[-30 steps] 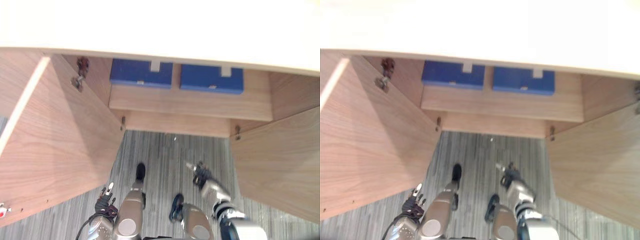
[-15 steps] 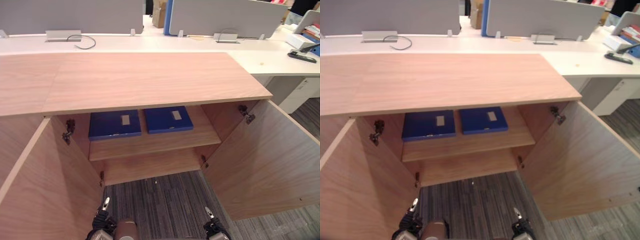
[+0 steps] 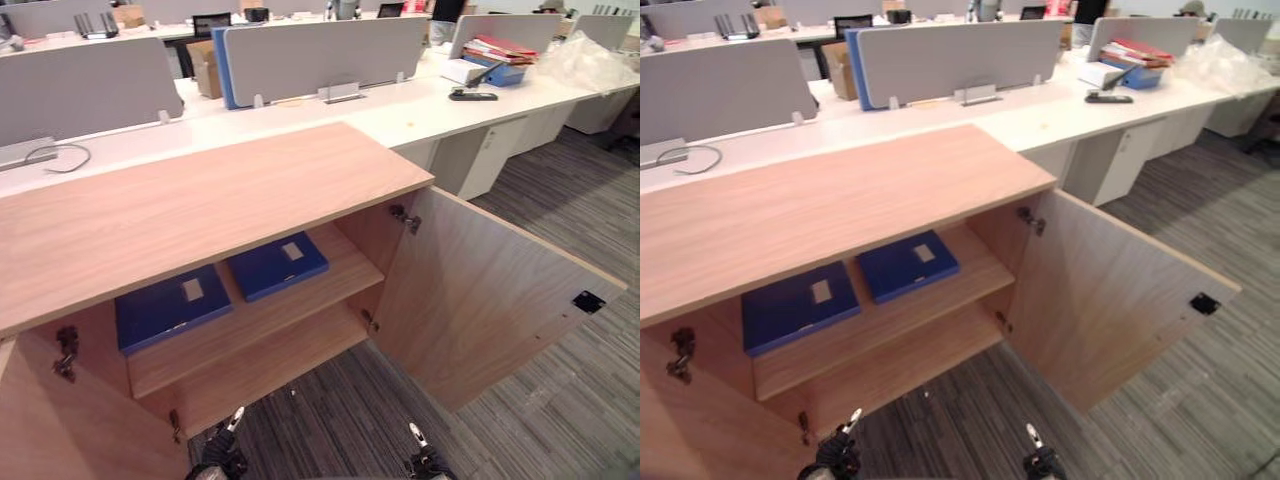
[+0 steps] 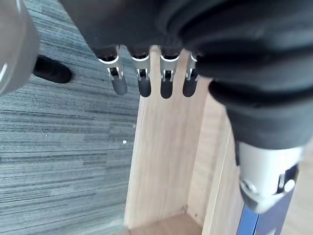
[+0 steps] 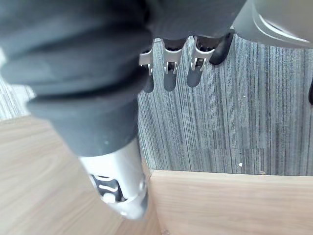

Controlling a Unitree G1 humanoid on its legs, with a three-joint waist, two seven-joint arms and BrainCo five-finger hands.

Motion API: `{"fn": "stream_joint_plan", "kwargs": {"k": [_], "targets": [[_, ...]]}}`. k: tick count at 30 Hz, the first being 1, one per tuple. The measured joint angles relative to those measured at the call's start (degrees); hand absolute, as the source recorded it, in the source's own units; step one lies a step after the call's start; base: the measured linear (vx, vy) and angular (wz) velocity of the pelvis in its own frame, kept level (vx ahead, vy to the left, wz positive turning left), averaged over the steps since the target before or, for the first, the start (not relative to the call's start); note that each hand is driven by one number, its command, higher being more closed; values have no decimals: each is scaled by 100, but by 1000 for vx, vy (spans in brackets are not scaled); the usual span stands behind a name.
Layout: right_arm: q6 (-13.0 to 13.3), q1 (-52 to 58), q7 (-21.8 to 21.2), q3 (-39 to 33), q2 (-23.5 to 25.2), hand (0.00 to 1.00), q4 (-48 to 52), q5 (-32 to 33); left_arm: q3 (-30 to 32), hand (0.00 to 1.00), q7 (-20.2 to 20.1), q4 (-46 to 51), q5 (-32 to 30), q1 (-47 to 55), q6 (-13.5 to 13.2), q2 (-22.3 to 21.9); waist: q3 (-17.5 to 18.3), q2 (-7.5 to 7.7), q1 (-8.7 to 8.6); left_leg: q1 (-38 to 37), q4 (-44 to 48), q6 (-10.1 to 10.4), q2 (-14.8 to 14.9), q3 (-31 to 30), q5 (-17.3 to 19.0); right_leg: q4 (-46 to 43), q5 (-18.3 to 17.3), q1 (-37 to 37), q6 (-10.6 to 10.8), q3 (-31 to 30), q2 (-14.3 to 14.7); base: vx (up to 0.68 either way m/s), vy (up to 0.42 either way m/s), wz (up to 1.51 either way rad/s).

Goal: Walk over to the cabinet, pick up the folder, carry it to the office cabinet, place the folder inside the office cabinet, then close the office cabinet door

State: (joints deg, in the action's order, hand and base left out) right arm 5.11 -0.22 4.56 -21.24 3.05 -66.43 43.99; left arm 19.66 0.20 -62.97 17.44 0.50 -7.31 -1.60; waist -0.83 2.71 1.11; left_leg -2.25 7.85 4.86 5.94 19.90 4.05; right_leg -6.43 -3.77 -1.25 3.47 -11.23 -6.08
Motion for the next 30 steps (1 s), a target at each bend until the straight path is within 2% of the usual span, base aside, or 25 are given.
{"fn": "stream_joint_plan", "kwargs": {"k": [1, 2, 3, 4, 5, 6, 7, 8, 9, 10, 11, 12, 13, 14, 18, 20, 23, 25, 30], "targets": [[-20, -19, 2, 2, -27, 0, 31, -7, -6, 0, -2, -2, -20, -27, 0, -48, -61, -71, 17, -138, -61, -16, 102, 192, -10, -87, 76, 34, -118, 63, 108, 83, -45, -110], [-27, -19, 8, 4, -49, 0, 134, -14, -12, 0, -8, 0, -45, -44, -1, -110, -155, -196, 31, -322, -142, -9, 254, 478, -12, -268, 196, 120, -299, 398, 246, 35, -71, -130], [-22, -19, 17, 6, -52, 0, 208, -15, -14, 0, -14, 2, -71, -46, 1, -154, -189, -264, 18, -442, -163, -16, 432, 789, -9, -455, 275, 242, -450, 1035, 286, 0, -75, -117], [-21, -18, 18, 4, -57, 0, 243, -15, -17, 0, -16, 1, -85, -53, 11, -170, -212, -287, -8, -496, -170, -22, 485, 911, -9, -537, 225, 251, -565, 1416, 266, -19, -106, -107], [-30, 0, 23, -8, -83, 0, 335, -17, -43, 0, -23, 11, -130, -66, 29, -209, -243, -303, -49, -606, -190, -24, 516, 1188, -6, -1004, -105, 385, -777, 2328, 32, -22, -87, -94], [-44, 14, 18, -36, -89, 0, 390, -20, -108, 0, -24, 6, -153, -66, 45, -221, -261, -304, -51, -728, -183, -15, 510, 1429, -3, -1679, -293, 501, -750, 3092, -412, -23, -61, -91], [-53, 9, 17, -137, -83, 0, 391, -20, -165, 0, -24, -2, -165, -64, 54, -213, -269, -298, -61, -808, -182, 7, 508, 1517, 0, -1929, -311, 541, -728, 3402, -653, -3, -18, -83], [-67, 4, 9, -395, -59, 0, 365, -36, -292, 0, -33, -1, -192, -63, 58, -174, -287, -256, -48, -934, -207, 106, 444, 1606, 13, -2056, -244, 511, -668, 3784, -1033, 10, -23, -59], [-78, -5, 12, -512, -53, 0, 364, -36, -322, 0, -50, -12, -203, -77, 64, -151, -320, -246, -45, -993, -248, 161, 387, 1617, 12, -2034, -287, 502, -596, 3836, -1011, 20, -102, -75], [-101, -4, 11, -714, -112, 0, 358, -38, -398, 0, -71, -104, -259, -104, 77, -150, -334, -316, -55, -1018, -426, 155, 371, 1476, 23, -1776, -325, 429, -580, 4050, -859, 1, -130, -80], [-113, -40, 12, -924, -202, 0, 302, -44, -464, 0, -90, -191, -317, -142, 92, -151, -390, -433, -39, -1025, -656, 130, 288, 1188, 36, -1410, -290, 360, -523, 4079, -682, -15, -121, -84], [-120, -55, 13, -1007, -238, 0, 245, -45, -471, 0, -105, -202, -323, -145, 103, -145, -408, -466, -34, -1031, -743, 121, 260, 1078, 27, -1256, -249, 352, -459, 4078, -586, -46, -65, -86], [-144, -62, 23, -1164, -277, 0, 107, -45, -472, 0, -113, -221, -330, -148, 125, -102, -433, -470, -36, -1066, -828, 98, 272, 1045, -11, -974, -169, 301, -341, 4055, -406, -53, -63, -61], [-160, -5, 24, -1300, -285, 0, 38, -44, -504, 0, -120, -224, -326, -154, 145, -54, -503, -459, -85, -1145, -824, 108, 348, 1055, -22, -777, -104, 160, -325, 4039, -260, -48, -67, -46], [-172, 199, 51, -1374, -288, 0, -79, -13, -517, 0, -118, -218, -137, -124, 153, 1, -535, -437, -106, -1292, -812, 138, 431, 1126, -9, -396, 75, 0, -302, 3772, 14, -38, -19, -33], [-176, 183, 50, -1394, -290, 0, -83, 4, -498, 0, -111, -211, 42, -115, 151, 66, -582, -416, -103, -1292, -748, 118, 433, 1071, 11, -22, 324, -91, -290, 3627, 127, -18, 25, -38], [-176, 184, 48, -1527, -263, 0, -121, 14, -500, 0, -102, -214, 134, -56, 152, 192, -650, -402, -134, -1355, -639, 137, 419, 1032, 82, 531, 632, -391, -246, 3545, 210, -37, 15, -18], [-177, 185, 49, -1536, -263, 0, -188, 14, -515, 0, -99, -214, 135, -8, 149, 259, -699, -347, -141, -1375, -635, 149, 380, 935, 103, 737, 748, -489, -221, 3509, 218, -17, 5, -3], [-176, 193, 45, -1536, -263, 0, -196, 11, -598, 0, -61, -227, 134, 209, 152, 389, -734, -354, -155, -1374, -555, 176, 324, 843, 268, 1122, 997, -635, -159, 3423, 228, -23, -1, -8]]}}
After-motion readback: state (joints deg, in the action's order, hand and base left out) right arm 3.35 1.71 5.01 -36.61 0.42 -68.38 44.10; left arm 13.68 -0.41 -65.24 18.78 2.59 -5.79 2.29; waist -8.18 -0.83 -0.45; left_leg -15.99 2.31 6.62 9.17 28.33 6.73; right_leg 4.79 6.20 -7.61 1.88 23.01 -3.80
